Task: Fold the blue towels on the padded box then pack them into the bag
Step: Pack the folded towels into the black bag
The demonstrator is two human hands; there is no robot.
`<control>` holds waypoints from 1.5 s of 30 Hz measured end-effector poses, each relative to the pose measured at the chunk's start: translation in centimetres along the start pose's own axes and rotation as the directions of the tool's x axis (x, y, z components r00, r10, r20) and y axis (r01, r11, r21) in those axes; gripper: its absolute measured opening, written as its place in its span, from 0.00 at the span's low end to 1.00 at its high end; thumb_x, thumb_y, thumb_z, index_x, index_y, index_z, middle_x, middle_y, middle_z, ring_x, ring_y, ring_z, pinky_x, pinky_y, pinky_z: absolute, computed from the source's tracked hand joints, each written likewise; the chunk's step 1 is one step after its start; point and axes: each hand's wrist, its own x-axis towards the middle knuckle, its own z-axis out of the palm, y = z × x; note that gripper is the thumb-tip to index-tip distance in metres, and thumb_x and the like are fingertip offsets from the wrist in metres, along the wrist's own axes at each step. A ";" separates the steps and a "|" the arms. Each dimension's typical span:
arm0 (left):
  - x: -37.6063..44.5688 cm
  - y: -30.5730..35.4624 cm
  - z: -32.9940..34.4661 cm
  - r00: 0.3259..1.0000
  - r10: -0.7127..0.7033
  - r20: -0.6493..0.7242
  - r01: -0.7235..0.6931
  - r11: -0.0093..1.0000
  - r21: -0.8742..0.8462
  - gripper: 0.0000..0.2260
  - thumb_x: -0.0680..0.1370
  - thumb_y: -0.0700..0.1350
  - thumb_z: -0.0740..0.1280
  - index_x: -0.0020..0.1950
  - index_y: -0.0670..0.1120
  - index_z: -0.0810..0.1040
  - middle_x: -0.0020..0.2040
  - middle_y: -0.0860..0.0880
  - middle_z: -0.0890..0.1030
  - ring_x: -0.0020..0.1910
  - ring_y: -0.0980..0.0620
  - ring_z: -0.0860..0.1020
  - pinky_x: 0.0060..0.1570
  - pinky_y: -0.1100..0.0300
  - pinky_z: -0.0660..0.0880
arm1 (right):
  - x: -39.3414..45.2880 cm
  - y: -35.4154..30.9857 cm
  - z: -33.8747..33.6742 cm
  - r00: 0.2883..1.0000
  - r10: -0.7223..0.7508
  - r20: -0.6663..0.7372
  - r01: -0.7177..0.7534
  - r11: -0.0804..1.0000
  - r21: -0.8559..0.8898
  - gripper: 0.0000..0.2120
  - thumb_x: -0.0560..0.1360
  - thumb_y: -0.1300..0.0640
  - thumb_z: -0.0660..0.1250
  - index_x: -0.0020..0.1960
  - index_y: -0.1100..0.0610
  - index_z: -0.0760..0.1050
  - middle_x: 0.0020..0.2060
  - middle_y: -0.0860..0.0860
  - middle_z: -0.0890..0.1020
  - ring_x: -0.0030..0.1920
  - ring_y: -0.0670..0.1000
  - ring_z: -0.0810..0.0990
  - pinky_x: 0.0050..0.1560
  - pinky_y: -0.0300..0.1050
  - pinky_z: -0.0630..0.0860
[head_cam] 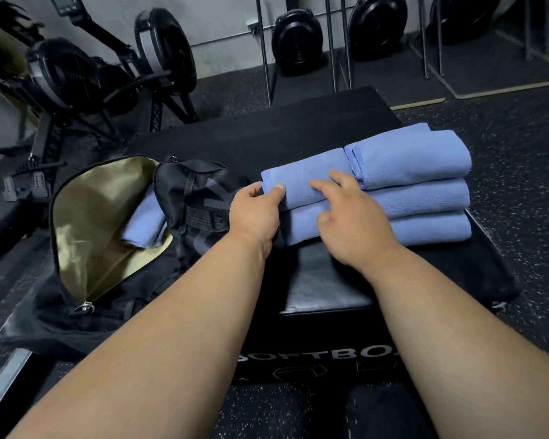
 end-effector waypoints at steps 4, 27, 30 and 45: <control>-0.7 0.8 -1.3 0.997 0.064 -0.033 -0.065 0.998 -0.023 0.32 0.68 0.50 0.76 0.71 0.43 0.77 0.51 0.51 0.88 0.54 0.46 0.86 0.56 0.46 0.82 | -0.1 -0.1 0.1 0.995 -0.011 -0.095 0.019 0.996 0.085 0.25 0.78 0.59 0.62 0.75 0.48 0.72 0.74 0.50 0.70 0.69 0.55 0.75 0.67 0.51 0.72; -11.5 4.4 -22.2 0.968 0.170 0.183 -0.111 0.949 -0.296 0.26 0.76 0.34 0.67 0.73 0.48 0.75 0.60 0.44 0.84 0.49 0.53 0.83 0.46 0.62 0.80 | -3.6 -14.4 6.0 0.752 -0.452 0.479 -0.258 0.467 0.846 0.38 0.69 0.37 0.76 0.70 0.59 0.73 0.67 0.64 0.79 0.69 0.68 0.76 0.72 0.72 0.68; -10.7 3.5 -23.9 0.989 0.145 0.019 -0.136 0.959 -0.248 0.26 0.73 0.36 0.72 0.70 0.50 0.77 0.55 0.47 0.83 0.49 0.49 0.80 0.52 0.54 0.76 | -3.5 -15.5 7.2 0.762 -0.434 0.481 -0.252 0.486 0.837 0.30 0.69 0.43 0.75 0.63 0.60 0.74 0.54 0.59 0.82 0.56 0.56 0.81 0.57 0.57 0.74; -8.6 -1.4 -31.6 0.962 0.214 -0.169 -0.003 0.627 0.779 0.23 0.69 0.65 0.62 0.61 0.65 0.83 0.71 0.51 0.76 0.75 0.45 0.70 0.78 0.48 0.64 | -0.6 -20.8 13.1 0.954 -0.134 0.268 -0.121 0.645 0.755 0.12 0.83 0.56 0.63 0.57 0.39 0.79 0.53 0.45 0.81 0.44 0.47 0.78 0.47 0.46 0.73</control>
